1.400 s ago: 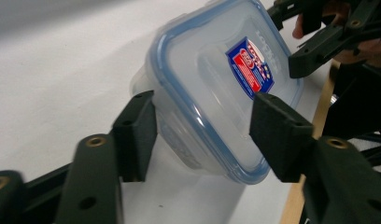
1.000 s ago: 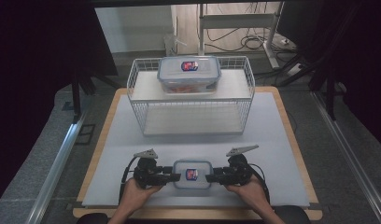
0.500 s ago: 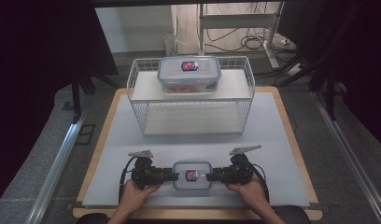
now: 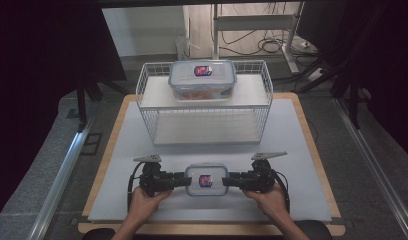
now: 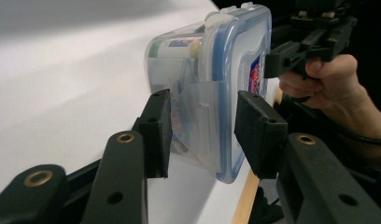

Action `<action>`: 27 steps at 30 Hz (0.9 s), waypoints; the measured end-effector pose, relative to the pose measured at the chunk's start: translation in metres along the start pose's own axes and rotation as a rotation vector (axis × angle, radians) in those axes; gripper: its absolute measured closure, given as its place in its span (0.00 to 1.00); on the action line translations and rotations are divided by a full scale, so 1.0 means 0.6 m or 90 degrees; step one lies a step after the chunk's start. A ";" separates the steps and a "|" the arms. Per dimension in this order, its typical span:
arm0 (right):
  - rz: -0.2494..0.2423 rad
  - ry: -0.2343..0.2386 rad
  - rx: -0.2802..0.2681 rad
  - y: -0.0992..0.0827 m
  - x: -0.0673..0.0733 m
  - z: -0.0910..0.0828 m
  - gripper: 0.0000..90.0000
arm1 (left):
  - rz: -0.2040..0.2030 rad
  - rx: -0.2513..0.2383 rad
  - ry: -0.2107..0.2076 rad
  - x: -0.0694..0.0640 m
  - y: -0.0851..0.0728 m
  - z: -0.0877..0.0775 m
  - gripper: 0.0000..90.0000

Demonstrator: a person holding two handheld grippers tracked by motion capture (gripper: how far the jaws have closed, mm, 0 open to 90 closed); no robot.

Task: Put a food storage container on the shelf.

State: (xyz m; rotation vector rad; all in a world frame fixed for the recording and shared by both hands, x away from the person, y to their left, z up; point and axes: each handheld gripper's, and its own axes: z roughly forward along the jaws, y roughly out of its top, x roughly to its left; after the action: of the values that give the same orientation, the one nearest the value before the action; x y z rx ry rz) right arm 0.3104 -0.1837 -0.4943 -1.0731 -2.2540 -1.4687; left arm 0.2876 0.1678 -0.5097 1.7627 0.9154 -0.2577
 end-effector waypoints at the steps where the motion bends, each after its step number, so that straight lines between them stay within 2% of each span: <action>1: 0.006 0.001 -0.003 0.004 -0.001 -0.003 0.65 | 0.004 -0.001 0.004 -0.003 0.005 -0.001 0.64; 9: -0.005 0.003 -0.019 0.028 0.006 -0.011 0.65 | 0.024 -0.009 0.010 -0.011 0.035 -0.011 0.64; 14: -0.013 0.001 -0.042 0.051 0.014 -0.020 0.65 | 0.048 -0.016 0.015 -0.021 0.069 -0.022 0.64; 23: -0.042 -0.007 -0.056 0.117 0.036 -0.044 0.65 | 0.075 -0.035 0.021 -0.038 0.128 -0.044 0.63; 27: -0.051 -0.004 -0.060 0.146 0.042 -0.050 0.65 | 0.077 -0.043 0.025 -0.045 0.152 -0.055 0.64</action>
State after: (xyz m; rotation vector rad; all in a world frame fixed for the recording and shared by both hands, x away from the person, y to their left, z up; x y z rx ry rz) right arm 0.3480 -0.1788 -0.4060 -1.0259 -2.2780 -1.6196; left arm 0.3235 0.1732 -0.4156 1.7583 0.8319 -0.1122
